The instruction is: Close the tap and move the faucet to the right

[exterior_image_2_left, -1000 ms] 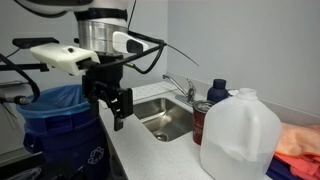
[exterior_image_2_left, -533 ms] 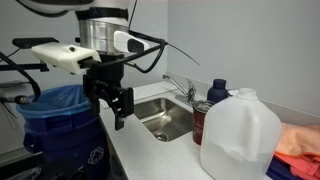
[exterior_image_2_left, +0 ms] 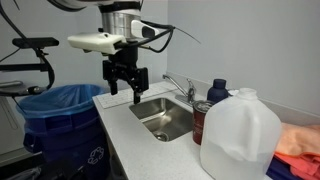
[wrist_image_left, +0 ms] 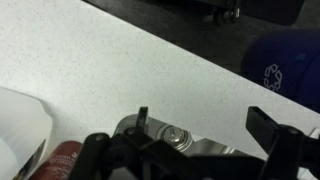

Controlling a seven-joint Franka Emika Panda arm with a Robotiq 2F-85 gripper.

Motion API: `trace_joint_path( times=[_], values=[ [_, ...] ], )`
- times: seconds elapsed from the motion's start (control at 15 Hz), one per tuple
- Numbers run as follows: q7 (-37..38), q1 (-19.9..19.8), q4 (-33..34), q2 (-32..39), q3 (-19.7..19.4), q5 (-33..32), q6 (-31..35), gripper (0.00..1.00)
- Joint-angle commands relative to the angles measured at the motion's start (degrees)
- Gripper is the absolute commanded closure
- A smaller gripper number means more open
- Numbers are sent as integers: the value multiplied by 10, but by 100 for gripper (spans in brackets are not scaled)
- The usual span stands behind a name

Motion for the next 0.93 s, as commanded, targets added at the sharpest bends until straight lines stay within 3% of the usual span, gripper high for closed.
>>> trace_joint_path(
  times=[0.0, 0.6, 0.87],
  values=[
    [11, 11, 76, 88, 14, 20, 25, 0],
    [14, 13, 210, 199, 39, 51, 61, 0],
    [5, 7, 203, 191, 41, 48, 57, 0]
  ],
)
